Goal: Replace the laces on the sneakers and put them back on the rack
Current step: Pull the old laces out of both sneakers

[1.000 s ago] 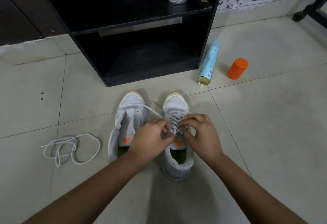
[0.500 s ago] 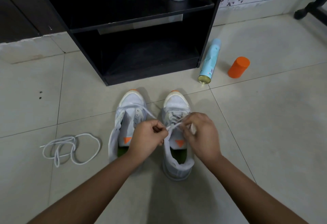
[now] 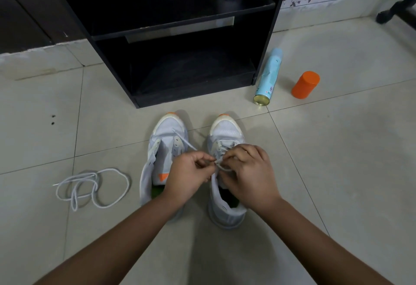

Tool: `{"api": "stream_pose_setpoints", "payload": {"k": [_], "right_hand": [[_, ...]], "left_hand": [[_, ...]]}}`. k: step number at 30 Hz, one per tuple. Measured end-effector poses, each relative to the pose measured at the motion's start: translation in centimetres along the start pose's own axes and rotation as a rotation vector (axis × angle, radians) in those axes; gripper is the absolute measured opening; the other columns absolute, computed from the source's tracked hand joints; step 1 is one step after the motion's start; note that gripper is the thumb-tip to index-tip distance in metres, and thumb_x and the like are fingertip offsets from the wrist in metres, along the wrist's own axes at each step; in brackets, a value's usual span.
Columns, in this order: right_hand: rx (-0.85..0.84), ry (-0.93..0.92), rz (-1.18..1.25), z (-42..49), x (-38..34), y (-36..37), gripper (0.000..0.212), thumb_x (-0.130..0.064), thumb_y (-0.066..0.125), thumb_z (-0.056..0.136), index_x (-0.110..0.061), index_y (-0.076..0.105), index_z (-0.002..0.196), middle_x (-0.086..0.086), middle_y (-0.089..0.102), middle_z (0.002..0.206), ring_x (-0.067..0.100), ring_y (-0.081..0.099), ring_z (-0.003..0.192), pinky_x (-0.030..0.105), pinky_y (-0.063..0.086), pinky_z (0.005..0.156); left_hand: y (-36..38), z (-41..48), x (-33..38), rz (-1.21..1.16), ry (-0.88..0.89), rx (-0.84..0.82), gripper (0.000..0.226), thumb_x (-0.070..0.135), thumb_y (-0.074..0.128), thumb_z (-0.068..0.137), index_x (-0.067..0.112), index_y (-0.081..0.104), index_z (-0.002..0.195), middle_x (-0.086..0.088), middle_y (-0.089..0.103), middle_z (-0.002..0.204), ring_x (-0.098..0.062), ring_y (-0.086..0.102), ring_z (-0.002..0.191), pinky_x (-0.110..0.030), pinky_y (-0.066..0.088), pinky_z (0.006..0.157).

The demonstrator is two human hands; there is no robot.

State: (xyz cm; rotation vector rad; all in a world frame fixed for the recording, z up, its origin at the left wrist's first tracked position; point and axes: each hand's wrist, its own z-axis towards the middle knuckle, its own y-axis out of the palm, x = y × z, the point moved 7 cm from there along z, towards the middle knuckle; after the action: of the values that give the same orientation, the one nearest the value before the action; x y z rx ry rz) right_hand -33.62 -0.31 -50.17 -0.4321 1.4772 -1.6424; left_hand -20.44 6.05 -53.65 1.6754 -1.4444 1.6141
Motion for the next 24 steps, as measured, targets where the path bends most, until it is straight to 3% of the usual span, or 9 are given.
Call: {"api": "stream_pose_setpoints", "payload": {"k": [3, 7, 11, 12, 14, 16, 19, 24], "right_hand": [[0.007, -0.01, 0.016, 0.5, -0.6, -0.2, 0.022, -0.033, 0.055, 0.077, -0.022, 0.074, 0.077, -0.008, 0.067, 0.085, 0.021, 0.061, 0.091, 0.031, 0.039, 0.085], [0.051, 0.036, 0.152, 1.0, 0.7, -0.9, 0.017, -0.027, 0.056, 0.08, -0.021, 0.072, 0.077, -0.009, 0.068, 0.089, 0.019, 0.06, 0.09, 0.03, 0.043, 0.079], [0.259, 0.613, 0.6, 0.2, 8.3, -2.2, 0.009, -0.015, 0.063, 0.088, -0.022, 0.067, 0.083, -0.005, 0.065, 0.097, 0.019, 0.06, 0.098, 0.027, 0.043, 0.082], [0.25, 0.697, 0.618, 0.0, 9.3, -2.2, 0.009, -0.015, 0.063, 0.089, -0.022, 0.066, 0.086, -0.003, 0.065, 0.101, 0.02, 0.06, 0.101, 0.028, 0.043, 0.084], [0.16, 0.603, 0.387, 0.4, 8.8, -2.4, 0.009, -0.017, 0.062, 0.088, -0.02, 0.067, 0.096, -0.001, 0.064, 0.113, 0.023, 0.056, 0.108, 0.031, 0.041, 0.088], [0.046, 0.329, 0.18, 1.2, 5.8, -1.9, 0.026, -0.024, 0.066, 0.083, -0.02, 0.066, 0.109, -0.001, 0.063, 0.118, 0.023, 0.053, 0.112, 0.036, 0.04, 0.093], [-0.121, 0.019, -0.012, 1.5, 1.0, -0.7, 0.035, -0.034, 0.071, 0.07, -0.022, 0.072, 0.103, -0.001, 0.068, 0.111, 0.025, 0.057, 0.112, 0.04, 0.041, 0.095], [-0.089, -0.042, 0.0, 1.1, 0.0, -1.3, 0.033, -0.035, 0.05, 0.072, -0.025, 0.073, 0.094, -0.006, 0.07, 0.099, 0.021, 0.061, 0.101, 0.032, 0.037, 0.091]], "left_hand": [[0.2, -0.1, 0.2, -0.008, 0.016, -0.015, 0.026, 0.001, 0.069, 0.08, 0.026, 0.071, 0.075, -0.001, 0.069, 0.064, -0.013, 0.063, 0.057, -0.03, 0.056, 0.063], [0.0, -0.1, 0.7, 0.132, 0.1, 0.006, 0.006, 0.012, 0.073, 0.08, 0.018, 0.075, 0.081, 0.006, 0.07, 0.066, -0.009, 0.066, 0.062, -0.029, 0.056, 0.067], [-0.1, -0.2, 0.6, 0.102, 0.06, -0.002, 0.004, 0.011, 0.072, 0.082, 0.012, 0.075, 0.081, 0.003, 0.07, 0.064, -0.01, 0.064, 0.058, -0.027, 0.056, 0.063], [-0.1, -0.2, 0.6, 0.075, 0.046, -0.007, 0.004, 0.009, 0.071, 0.083, 0.011, 0.074, 0.081, 0.002, 0.069, 0.063, -0.01, 0.063, 0.055, -0.024, 0.054, 0.06], [0.0, -0.2, 0.6, 0.044, 0.025, -0.011, 0.005, 0.007, 0.071, 0.083, 0.009, 0.073, 0.079, -0.001, 0.069, 0.062, -0.009, 0.061, 0.051, -0.019, 0.051, 0.056], [0.2, -0.2, 0.6, 0.022, 0.018, -0.02, 0.006, 0.006, 0.07, 0.083, 0.009, 0.073, 0.078, -0.003, 0.069, 0.062, -0.009, 0.06, 0.05, -0.019, 0.05, 0.055], [0.3, -0.2, 0.8, 0.028, 0.023, -0.033, 0.007, 0.004, 0.069, 0.084, 0.006, 0.072, 0.078, -0.007, 0.069, 0.064, -0.008, 0.06, 0.05, -0.016, 0.049, 0.054], [0.0, -0.3, 0.4, -0.009, 0.0, -0.025, 0.008, 0.004, 0.068, 0.085, 0.006, 0.071, 0.078, -0.008, 0.068, 0.062, -0.01, 0.06, 0.049, -0.018, 0.049, 0.052]]}}
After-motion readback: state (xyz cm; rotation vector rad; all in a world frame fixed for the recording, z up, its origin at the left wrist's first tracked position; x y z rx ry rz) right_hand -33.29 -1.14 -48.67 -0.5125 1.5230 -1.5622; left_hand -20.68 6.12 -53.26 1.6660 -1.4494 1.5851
